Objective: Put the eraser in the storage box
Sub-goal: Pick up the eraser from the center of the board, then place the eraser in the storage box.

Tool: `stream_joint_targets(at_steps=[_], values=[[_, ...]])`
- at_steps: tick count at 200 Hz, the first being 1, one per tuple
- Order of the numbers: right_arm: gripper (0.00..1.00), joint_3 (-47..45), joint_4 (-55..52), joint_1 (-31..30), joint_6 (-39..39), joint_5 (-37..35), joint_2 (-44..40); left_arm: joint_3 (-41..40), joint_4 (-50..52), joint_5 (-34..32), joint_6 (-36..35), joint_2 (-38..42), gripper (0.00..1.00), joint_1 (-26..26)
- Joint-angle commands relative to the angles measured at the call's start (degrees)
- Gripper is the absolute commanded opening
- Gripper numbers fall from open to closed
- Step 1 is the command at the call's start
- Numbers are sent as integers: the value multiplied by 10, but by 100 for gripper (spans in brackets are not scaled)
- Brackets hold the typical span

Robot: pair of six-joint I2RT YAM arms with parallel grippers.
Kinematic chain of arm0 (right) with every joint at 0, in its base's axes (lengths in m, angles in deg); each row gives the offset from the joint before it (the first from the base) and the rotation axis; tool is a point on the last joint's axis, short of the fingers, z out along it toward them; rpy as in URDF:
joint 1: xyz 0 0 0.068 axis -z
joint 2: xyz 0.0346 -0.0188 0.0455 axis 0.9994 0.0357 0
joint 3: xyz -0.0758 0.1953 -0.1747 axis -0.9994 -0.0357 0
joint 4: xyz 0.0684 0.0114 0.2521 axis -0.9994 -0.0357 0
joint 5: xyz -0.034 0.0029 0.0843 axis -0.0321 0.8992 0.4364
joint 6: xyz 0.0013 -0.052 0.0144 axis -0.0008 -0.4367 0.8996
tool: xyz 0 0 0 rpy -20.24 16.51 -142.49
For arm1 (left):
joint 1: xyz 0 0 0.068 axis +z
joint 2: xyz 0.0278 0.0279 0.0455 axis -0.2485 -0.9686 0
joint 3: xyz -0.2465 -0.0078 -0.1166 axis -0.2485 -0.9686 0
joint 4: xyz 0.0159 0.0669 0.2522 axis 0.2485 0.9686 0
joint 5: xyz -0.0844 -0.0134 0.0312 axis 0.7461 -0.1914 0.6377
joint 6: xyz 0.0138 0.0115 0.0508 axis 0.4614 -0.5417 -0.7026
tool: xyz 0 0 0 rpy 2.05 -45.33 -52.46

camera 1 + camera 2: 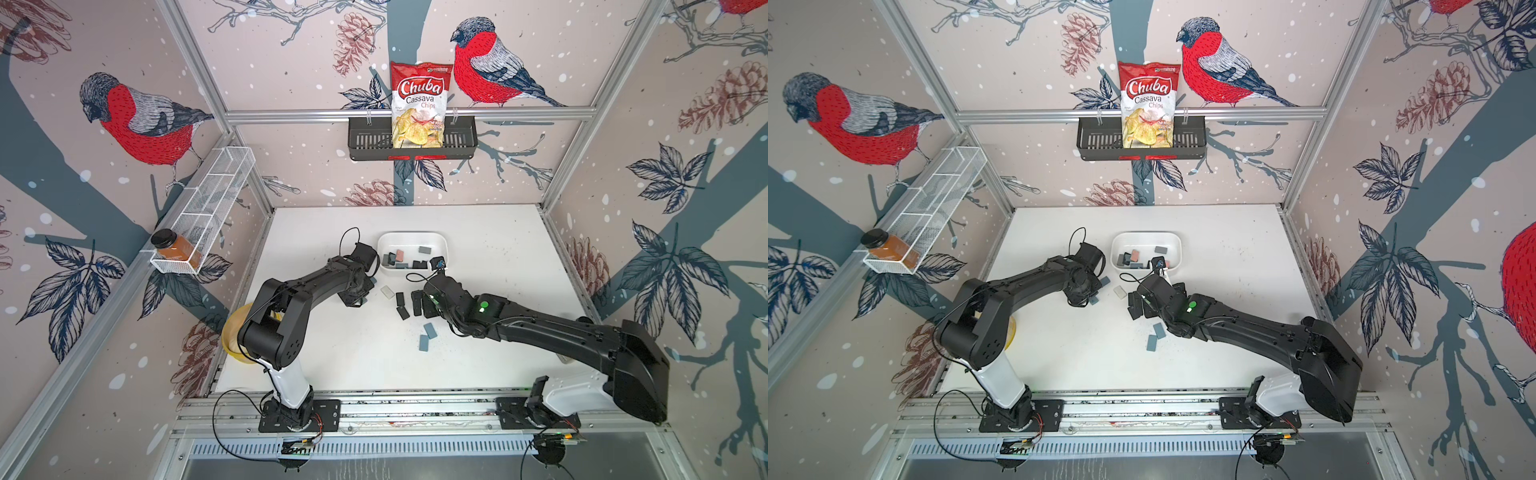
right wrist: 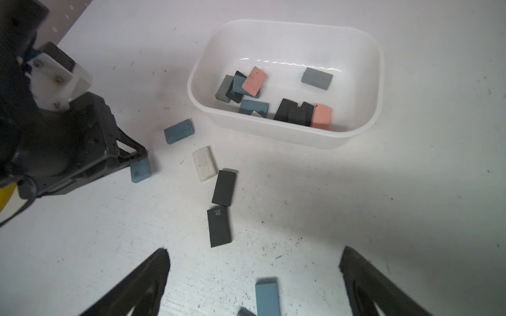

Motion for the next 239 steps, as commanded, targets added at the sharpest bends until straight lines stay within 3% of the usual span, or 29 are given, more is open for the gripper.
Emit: stream_joint_targets(at_steps=[1,69,129,239], values=[[99,-19,5,-6,21,-11,-5,8,24,-13,-13,13,13,0],[99,-97,4,-34,71,-13,-23,50,51,-32,-38,24,13,-1],[96,-120,2,-53,97,-14,-6,140,78,-29,-69,6,12,-2],[81,-122,-1,-71,124,-9,32,434,151,-13,-130,-199,12,-28]])
